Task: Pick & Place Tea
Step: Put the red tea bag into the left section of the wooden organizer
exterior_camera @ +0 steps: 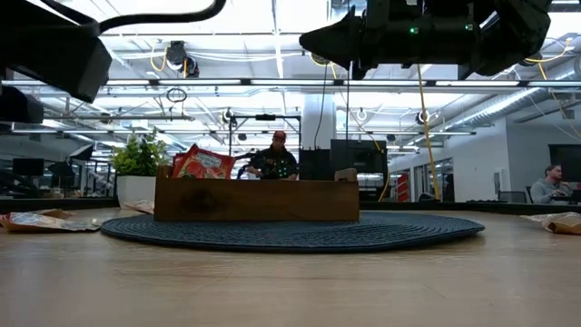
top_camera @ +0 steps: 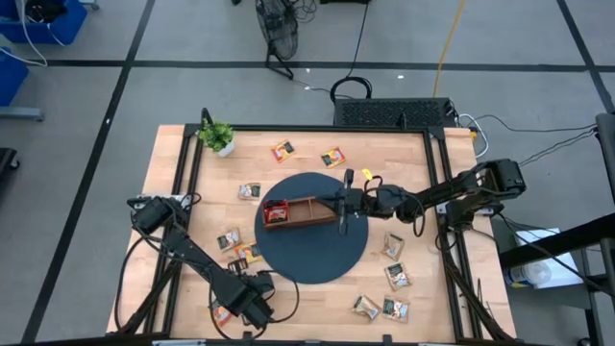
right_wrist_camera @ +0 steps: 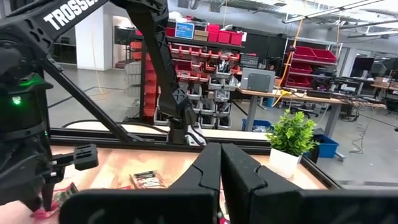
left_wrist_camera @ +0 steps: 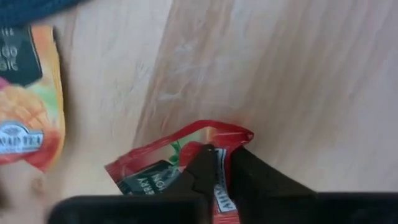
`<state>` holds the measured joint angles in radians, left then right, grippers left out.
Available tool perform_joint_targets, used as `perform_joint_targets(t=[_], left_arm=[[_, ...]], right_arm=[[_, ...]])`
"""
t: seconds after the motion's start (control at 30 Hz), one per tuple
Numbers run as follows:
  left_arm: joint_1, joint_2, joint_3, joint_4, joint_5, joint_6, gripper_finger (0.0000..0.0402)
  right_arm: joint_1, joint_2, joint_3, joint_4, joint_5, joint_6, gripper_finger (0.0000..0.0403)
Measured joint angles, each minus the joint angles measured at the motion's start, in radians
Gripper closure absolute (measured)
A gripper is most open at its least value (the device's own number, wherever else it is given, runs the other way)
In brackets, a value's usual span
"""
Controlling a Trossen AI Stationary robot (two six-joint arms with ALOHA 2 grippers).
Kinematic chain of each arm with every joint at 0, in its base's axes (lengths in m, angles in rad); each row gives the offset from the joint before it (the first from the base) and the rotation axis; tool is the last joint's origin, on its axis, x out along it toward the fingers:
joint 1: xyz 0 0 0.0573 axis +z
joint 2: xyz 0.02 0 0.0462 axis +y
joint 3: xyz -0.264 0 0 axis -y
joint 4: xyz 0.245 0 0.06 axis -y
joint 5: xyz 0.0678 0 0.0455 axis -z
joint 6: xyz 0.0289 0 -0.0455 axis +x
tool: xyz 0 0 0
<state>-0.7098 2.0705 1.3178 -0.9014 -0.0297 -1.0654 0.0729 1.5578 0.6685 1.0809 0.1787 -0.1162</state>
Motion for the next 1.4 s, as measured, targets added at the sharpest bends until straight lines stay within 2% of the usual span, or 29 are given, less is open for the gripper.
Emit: perform_joint_targets(t=[0.13,0.3,0.4,0.5,0.6,0.73,0.9,1.2,1.4], left_arm=[[-0.003,0.008,0.041,-0.057,-0.019,0.099,0.0382],[-0.011,0.031,0.153,-0.332,-0.098,0.161,0.0384],[-0.012,0.022,0.237,-0.468,-0.243,0.199,0.0384],[-0.01,0.026,0.277,-0.623,-0.431,0.258,0.0384],[0.014,0.023,0.285,-0.666,-0.632,0.31,0.0384],[0.052,0.023,0.283,-0.653,-0.814,0.474,0.0385],[0.121,0.023,0.283,-0.617,-0.943,0.71,0.0385],[0.25,0.02,0.211,-0.535,-1.071,0.697,0.0385],[0.297,0.02,0.097,-0.401,-1.026,0.686,0.0385]], right_arm=[[0.001,0.0,0.0,0.0,0.0,0.0,0.0403],[0.001,0.0,0.0,-0.016,0.0,0.0,0.0403],[0.001,0.0,0.0,-0.041,0.001,0.009,0.0403],[0.001,0.0,0.0,-0.099,0.001,0.026,0.0403],[0.001,0.001,-0.001,-0.15,0.002,0.028,0.0403],[0.0,0.001,-0.001,-0.191,0.002,0.09,0.0403],[0.0,0.042,-0.009,-0.192,0.002,0.138,0.0403],[-0.019,0.083,-0.008,-0.168,0.003,0.138,0.0403],[-0.02,0.084,-0.008,-0.215,0.003,0.141,0.0403]])
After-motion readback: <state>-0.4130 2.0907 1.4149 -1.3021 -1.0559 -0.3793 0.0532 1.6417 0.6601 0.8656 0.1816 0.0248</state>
